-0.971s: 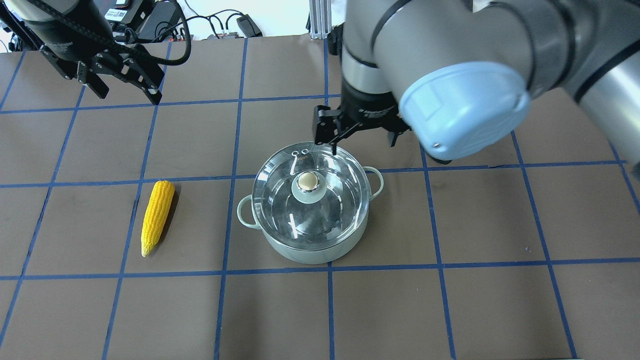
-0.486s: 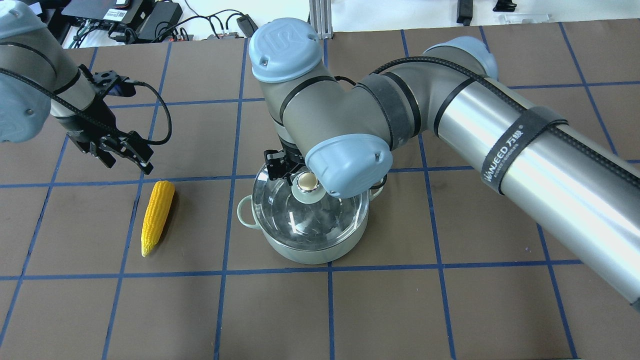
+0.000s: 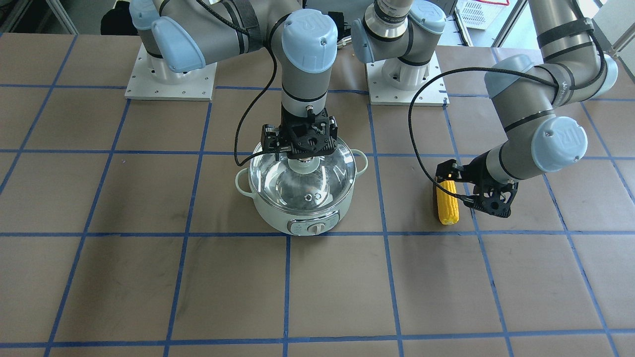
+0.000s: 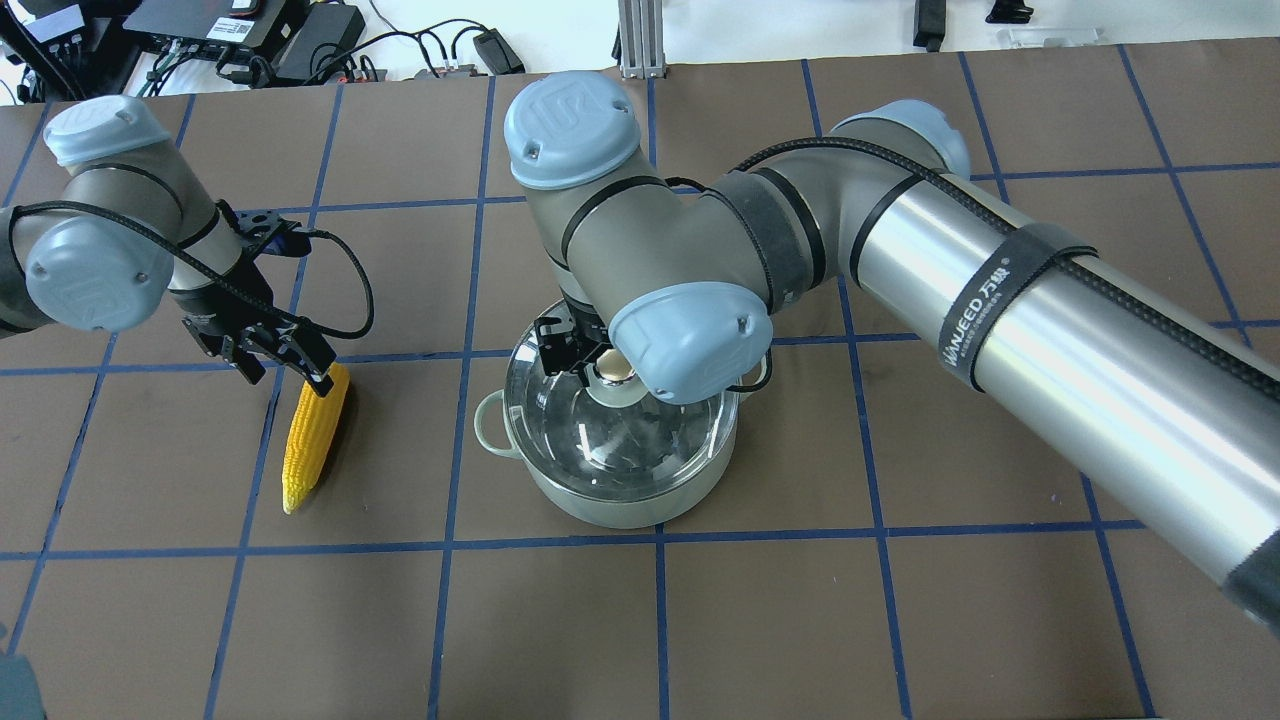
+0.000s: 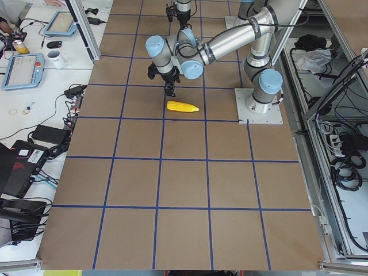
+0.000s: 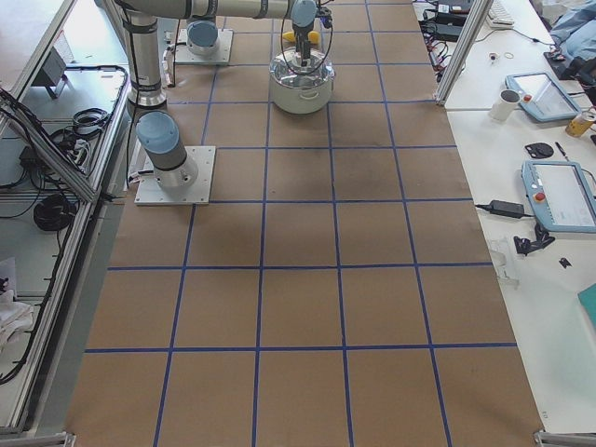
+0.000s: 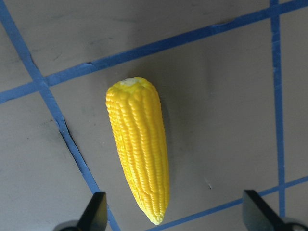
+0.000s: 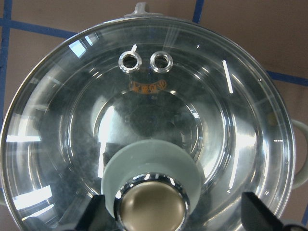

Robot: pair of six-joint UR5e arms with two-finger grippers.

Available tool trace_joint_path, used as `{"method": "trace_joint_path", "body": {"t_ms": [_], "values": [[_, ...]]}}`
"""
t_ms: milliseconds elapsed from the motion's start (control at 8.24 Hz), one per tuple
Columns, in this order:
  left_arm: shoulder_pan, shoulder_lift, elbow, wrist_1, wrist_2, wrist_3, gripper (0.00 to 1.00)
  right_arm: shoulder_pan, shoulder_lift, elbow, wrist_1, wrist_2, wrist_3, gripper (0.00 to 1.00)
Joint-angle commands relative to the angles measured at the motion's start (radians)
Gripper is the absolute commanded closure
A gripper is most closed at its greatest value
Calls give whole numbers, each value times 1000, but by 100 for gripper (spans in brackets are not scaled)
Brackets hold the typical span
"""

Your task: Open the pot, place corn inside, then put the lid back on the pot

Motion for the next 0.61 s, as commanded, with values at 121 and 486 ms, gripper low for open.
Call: {"method": "trace_joint_path", "body": {"t_ms": [121, 486], "values": [[1, -73, -34, 74, 31, -2, 0, 0, 11, 11, -106, 1, 0, 6], [12, -146, -32, 114, 30, -6, 0, 0, 12, 21, -97, 4, 3, 6]]}}
